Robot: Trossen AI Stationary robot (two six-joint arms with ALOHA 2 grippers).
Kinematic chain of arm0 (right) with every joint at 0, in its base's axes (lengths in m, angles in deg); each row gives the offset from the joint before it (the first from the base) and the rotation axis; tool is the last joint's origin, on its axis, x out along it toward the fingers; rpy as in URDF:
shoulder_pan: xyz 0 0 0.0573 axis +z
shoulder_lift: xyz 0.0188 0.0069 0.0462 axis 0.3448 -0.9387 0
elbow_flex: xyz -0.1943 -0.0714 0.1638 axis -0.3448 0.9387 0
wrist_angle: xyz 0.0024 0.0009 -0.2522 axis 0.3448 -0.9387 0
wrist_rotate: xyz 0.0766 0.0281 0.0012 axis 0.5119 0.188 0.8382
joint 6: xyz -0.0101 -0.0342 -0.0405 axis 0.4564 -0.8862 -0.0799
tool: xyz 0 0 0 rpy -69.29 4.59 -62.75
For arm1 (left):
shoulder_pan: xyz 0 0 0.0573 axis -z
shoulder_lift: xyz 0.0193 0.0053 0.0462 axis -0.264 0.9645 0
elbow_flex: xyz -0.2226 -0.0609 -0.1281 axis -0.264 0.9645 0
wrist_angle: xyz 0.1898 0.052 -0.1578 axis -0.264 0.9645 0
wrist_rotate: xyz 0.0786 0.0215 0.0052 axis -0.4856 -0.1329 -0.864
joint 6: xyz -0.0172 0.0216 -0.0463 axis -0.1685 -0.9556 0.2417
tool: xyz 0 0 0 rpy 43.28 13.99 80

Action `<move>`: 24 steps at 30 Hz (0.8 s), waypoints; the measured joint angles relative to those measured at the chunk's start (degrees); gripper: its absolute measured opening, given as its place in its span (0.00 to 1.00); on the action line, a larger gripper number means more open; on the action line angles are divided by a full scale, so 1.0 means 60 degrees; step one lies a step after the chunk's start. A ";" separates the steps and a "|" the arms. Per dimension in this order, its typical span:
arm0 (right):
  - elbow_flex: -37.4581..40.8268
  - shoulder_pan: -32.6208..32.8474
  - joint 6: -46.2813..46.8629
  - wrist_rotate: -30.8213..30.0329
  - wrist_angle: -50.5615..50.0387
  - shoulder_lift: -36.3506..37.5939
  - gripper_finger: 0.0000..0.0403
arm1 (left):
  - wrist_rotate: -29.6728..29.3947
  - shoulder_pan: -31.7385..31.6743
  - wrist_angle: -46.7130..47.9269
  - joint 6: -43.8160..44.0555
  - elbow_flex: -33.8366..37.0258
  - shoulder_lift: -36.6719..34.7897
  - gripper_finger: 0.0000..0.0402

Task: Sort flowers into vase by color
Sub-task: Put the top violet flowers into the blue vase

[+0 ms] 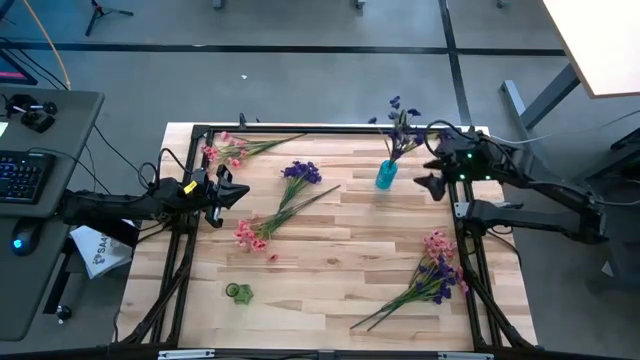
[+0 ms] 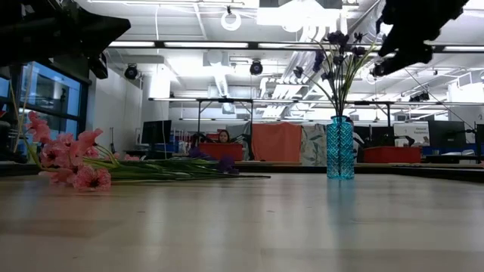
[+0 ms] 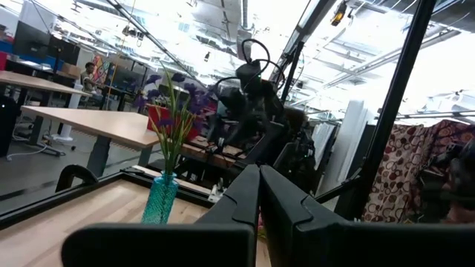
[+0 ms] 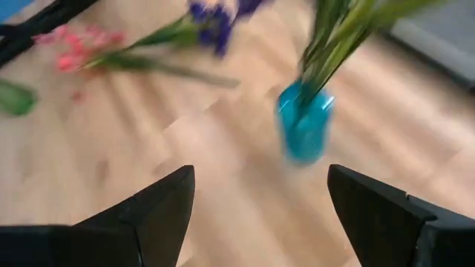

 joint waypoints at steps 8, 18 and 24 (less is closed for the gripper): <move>-0.0016 0.0575 0.1185 0.2033 -0.0931 0.0062 0.76 | 0.0000 0.0000 -0.0001 0.0000 0.0000 0.0002 0.00; -0.0013 0.2250 0.2619 0.2069 0.0998 -0.0267 0.76 | 0.0000 0.0001 0.0001 0.0000 -0.0001 0.0002 0.00; -0.0013 0.3283 0.4189 0.1427 0.3030 -0.1028 0.76 | 0.0000 0.0002 -0.0663 0.0553 0.0002 -0.0001 0.00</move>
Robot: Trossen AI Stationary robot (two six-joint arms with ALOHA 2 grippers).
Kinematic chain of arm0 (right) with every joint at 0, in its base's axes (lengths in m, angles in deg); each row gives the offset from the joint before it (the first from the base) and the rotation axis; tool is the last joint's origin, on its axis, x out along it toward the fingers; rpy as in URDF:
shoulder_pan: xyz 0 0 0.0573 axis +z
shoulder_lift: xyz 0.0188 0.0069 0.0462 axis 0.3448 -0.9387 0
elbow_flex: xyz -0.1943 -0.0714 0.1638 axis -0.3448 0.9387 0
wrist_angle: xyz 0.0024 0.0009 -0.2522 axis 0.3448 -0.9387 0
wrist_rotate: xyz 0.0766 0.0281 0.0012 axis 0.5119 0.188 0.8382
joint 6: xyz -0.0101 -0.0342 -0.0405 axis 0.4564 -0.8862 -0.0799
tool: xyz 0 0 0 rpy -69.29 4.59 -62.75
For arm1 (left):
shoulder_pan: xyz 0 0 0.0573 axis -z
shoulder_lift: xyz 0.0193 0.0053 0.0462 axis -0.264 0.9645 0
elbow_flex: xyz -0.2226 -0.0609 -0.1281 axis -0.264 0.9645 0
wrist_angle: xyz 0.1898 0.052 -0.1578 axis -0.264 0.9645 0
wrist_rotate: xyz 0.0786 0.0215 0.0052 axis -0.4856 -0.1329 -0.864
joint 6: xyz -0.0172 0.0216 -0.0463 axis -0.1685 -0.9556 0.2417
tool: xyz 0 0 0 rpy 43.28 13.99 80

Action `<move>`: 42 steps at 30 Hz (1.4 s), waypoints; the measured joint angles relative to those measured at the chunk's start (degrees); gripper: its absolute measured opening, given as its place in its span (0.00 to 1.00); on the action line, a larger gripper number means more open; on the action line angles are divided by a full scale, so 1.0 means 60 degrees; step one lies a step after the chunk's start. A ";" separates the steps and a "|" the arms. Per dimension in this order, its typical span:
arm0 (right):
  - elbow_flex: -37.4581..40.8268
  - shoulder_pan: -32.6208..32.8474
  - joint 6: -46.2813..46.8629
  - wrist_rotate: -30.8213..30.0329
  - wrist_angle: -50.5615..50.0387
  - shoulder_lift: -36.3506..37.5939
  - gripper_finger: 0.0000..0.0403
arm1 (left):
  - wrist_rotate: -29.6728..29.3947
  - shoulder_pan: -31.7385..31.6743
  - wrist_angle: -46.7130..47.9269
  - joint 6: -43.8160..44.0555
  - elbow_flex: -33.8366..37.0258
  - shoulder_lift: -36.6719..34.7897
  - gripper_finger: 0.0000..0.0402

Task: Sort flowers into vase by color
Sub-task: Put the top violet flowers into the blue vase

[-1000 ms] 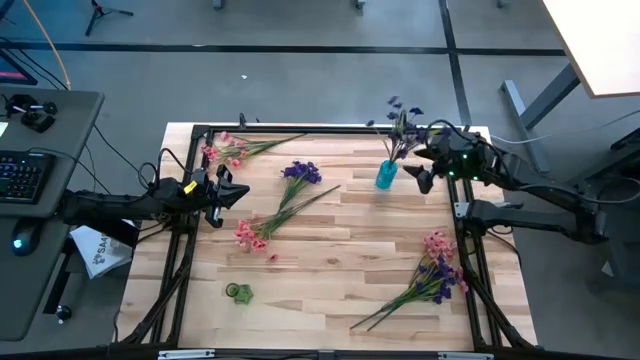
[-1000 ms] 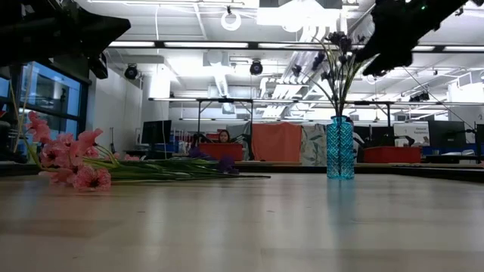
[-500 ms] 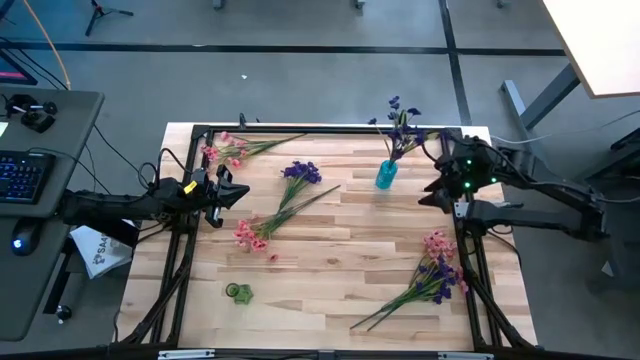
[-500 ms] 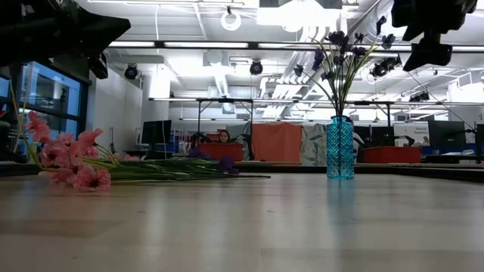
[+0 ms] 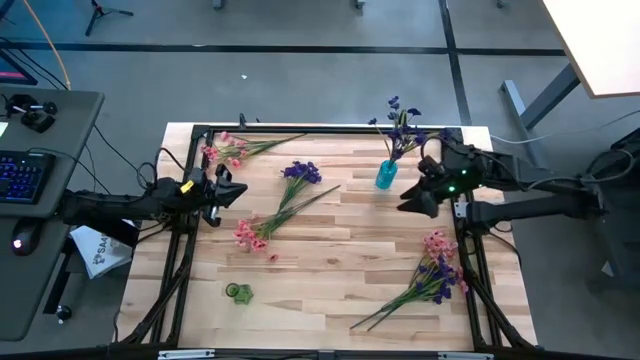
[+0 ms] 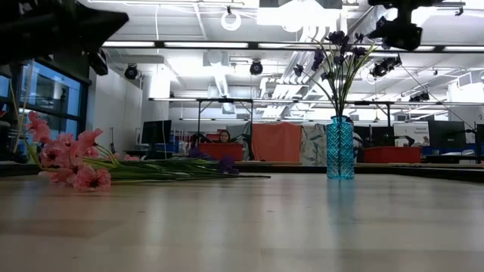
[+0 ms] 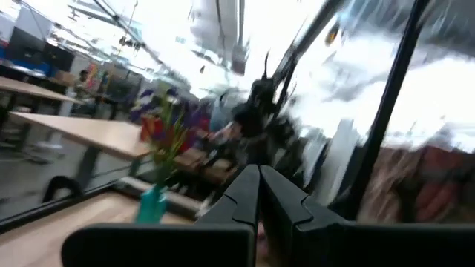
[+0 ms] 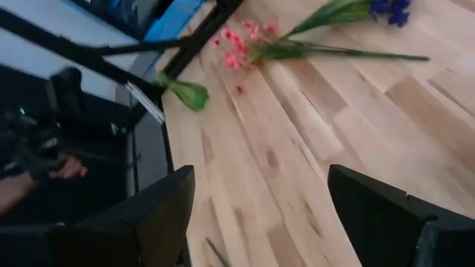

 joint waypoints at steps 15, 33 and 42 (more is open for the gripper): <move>0.0007 0.1262 0.1783 -0.1519 0.3301 -0.2687 0.76 | 0.0508 -0.0058 0.4183 0.3129 -0.3535 0.2344 0.18; 0.0007 0.2086 0.0702 -0.3017 -0.1871 -0.2029 0.76 | -0.0010 -0.0721 0.9564 0.3825 -0.6382 0.9281 0.54; 0.0007 0.2207 -0.0105 -0.3712 -0.2528 -0.2025 0.76 | -0.0122 -0.1372 0.9660 0.3673 -0.7556 1.1701 0.54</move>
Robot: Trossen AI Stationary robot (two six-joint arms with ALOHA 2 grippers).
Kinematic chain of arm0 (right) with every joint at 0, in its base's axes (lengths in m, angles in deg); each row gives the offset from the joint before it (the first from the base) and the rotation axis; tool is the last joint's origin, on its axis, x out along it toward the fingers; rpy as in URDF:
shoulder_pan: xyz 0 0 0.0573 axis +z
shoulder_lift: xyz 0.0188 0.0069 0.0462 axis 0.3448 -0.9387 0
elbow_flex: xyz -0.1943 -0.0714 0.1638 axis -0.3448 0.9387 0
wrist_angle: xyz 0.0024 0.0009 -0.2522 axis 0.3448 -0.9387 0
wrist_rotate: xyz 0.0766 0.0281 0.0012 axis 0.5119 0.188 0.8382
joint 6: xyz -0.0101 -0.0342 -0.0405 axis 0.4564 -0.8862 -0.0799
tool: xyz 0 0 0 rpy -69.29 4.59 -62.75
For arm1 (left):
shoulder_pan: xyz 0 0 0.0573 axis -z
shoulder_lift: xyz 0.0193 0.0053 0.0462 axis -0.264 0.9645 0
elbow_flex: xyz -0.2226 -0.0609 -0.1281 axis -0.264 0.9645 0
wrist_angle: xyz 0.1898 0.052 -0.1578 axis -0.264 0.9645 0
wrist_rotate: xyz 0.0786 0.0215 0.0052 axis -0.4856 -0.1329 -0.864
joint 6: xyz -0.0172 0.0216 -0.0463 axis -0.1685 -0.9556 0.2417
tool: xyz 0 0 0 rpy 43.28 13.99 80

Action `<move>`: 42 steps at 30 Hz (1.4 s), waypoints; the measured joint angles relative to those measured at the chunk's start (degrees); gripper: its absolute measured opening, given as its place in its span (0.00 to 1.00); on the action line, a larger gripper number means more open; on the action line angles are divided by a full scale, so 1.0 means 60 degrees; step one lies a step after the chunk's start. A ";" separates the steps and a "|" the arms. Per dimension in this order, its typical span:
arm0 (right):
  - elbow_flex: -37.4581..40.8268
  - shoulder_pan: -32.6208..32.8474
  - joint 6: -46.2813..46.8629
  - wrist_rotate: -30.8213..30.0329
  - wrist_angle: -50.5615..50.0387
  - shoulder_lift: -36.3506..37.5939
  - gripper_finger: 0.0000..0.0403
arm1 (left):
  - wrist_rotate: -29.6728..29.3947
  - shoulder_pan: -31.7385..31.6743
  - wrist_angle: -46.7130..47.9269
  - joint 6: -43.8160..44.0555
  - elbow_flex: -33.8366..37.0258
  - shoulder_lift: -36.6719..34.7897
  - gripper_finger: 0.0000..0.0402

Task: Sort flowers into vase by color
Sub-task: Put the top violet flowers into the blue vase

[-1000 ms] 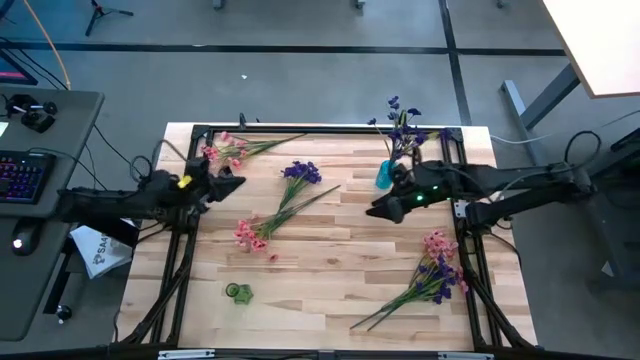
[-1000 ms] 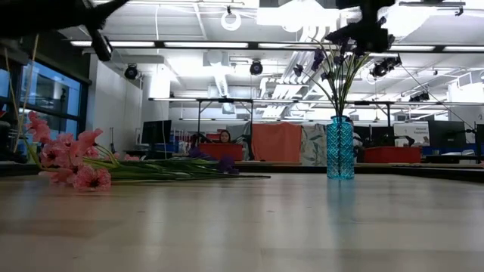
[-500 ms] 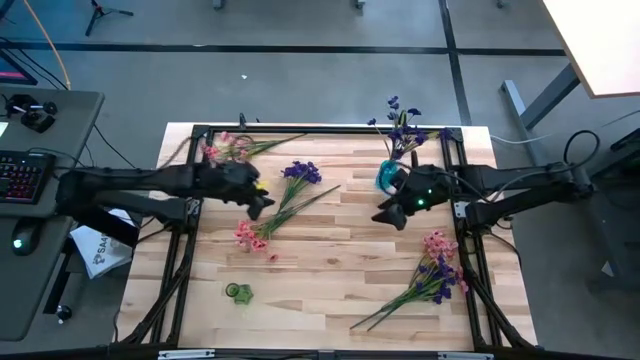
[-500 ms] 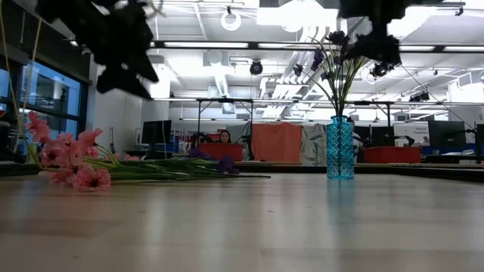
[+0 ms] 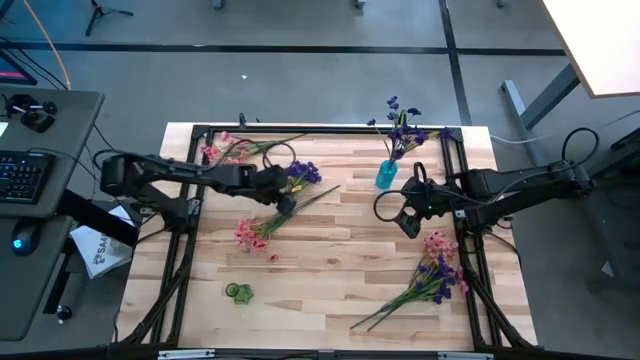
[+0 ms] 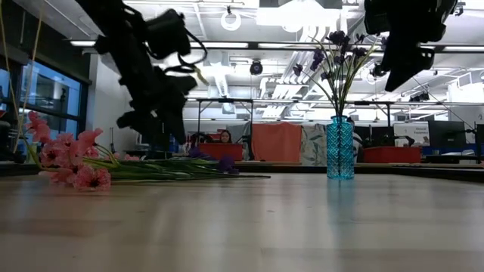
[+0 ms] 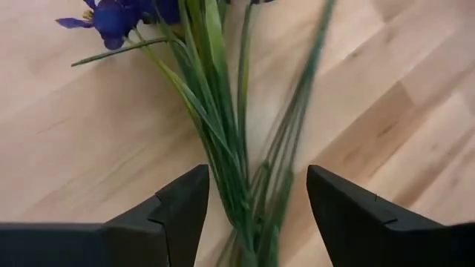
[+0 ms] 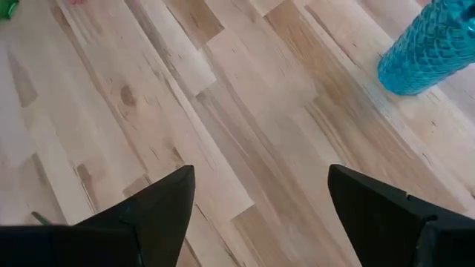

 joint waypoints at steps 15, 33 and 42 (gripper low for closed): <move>0.0000 0.0001 0.0530 -0.0414 0.0260 0.0000 0.76 | -0.0191 -0.0125 0.0392 -0.0917 -0.0326 0.1440 0.54; -0.0109 0.0019 0.1053 -0.0492 0.1499 0.0499 0.76 | -0.0748 -0.0313 -0.0657 -0.2148 -0.0324 -0.0347 0.02; -0.1456 0.0029 -0.0668 -0.1487 0.3338 0.1435 0.76 | -0.1626 -0.0018 -0.7111 -0.4214 -0.0331 -0.2009 0.01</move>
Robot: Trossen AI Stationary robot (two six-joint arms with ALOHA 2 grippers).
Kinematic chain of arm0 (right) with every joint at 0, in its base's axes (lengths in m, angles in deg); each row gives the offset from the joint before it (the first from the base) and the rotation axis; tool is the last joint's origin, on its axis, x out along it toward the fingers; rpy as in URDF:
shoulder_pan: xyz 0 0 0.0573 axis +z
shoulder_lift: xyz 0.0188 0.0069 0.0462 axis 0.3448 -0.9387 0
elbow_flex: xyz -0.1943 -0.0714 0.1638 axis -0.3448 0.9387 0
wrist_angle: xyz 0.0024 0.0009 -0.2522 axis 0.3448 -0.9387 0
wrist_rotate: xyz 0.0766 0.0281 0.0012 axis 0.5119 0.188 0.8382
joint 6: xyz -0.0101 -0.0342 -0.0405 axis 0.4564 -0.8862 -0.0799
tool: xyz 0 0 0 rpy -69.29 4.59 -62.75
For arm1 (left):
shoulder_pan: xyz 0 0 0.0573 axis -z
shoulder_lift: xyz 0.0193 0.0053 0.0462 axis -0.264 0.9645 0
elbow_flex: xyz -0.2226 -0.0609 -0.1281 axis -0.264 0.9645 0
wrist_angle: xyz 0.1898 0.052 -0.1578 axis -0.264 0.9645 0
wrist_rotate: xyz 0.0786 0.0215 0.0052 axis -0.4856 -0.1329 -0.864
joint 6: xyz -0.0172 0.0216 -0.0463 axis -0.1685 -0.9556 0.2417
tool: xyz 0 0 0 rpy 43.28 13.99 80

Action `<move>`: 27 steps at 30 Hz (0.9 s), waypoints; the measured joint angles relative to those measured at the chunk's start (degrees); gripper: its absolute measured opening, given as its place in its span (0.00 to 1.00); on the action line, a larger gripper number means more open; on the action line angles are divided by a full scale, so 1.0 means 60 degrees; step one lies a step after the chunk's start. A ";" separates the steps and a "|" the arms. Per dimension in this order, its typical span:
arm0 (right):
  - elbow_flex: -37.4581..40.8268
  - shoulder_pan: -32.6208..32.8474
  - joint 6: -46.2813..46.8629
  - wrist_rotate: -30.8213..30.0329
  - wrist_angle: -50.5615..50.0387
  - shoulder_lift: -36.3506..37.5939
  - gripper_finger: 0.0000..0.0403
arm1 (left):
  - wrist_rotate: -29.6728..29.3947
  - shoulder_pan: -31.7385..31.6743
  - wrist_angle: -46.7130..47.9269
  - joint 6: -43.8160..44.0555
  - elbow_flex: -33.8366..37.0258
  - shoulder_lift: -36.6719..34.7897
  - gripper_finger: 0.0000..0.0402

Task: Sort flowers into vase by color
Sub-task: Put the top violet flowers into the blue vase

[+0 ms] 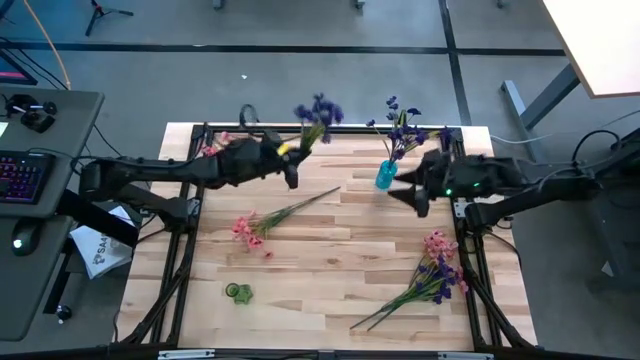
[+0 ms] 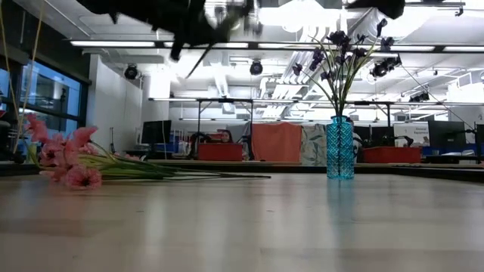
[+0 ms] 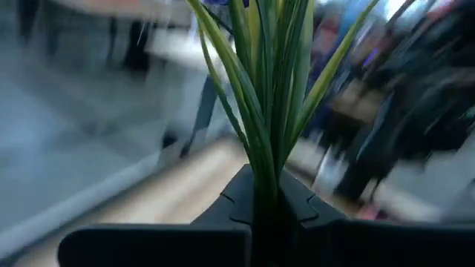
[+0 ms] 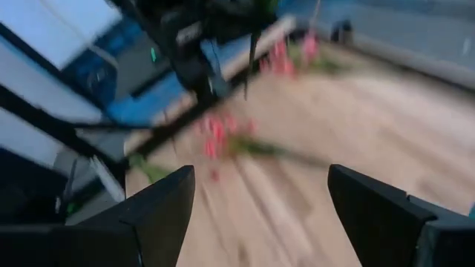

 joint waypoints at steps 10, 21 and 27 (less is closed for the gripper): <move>-0.0515 0.0000 -0.1342 -0.0793 0.0235 0.0055 0.76 | 0.0732 0.0357 -1.0526 -0.0499 -0.0251 0.4333 0.00; -0.0515 0.0000 -0.1713 -0.1107 0.0246 0.0055 0.76 | 0.1625 0.0341 -1.0763 -0.1199 -0.3789 0.7865 0.01; -0.0515 0.0000 -0.1767 -0.1257 0.0250 0.0055 0.76 | 0.1743 0.0204 -1.0032 -0.1277 -0.5524 0.9025 0.01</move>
